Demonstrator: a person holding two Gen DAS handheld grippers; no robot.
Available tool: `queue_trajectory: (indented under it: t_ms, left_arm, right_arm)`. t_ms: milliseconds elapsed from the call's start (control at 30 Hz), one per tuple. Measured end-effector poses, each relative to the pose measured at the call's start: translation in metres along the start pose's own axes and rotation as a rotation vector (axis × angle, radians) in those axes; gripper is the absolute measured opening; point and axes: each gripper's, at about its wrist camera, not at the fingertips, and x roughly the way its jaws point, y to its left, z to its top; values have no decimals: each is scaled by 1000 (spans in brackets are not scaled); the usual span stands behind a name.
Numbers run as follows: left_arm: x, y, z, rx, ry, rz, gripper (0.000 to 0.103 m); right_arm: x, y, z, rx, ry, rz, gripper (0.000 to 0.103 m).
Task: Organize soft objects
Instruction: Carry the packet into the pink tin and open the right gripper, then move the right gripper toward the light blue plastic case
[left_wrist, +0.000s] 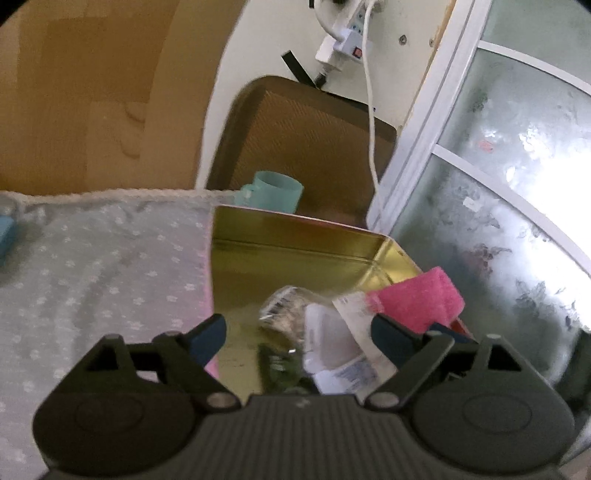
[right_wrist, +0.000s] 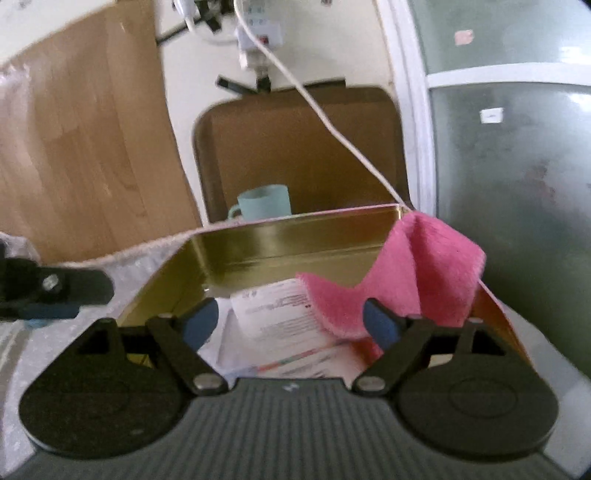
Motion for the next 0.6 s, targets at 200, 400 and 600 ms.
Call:
queue_trajectory:
  t_ms: [200,400,600]
  left_arm:
    - [-25,24,-20,39,-26,43,90]
    - [-64,87,-57,76,-51,201,92]
    - [-103,199,-76,-35,-94,525,92]
  right_arm:
    - [-55,16,-32,-32,-119,48,50]
    - [-54,69,-24,-80,-86,211,40]
    - [-12,160,-22,-149,35,365,43]
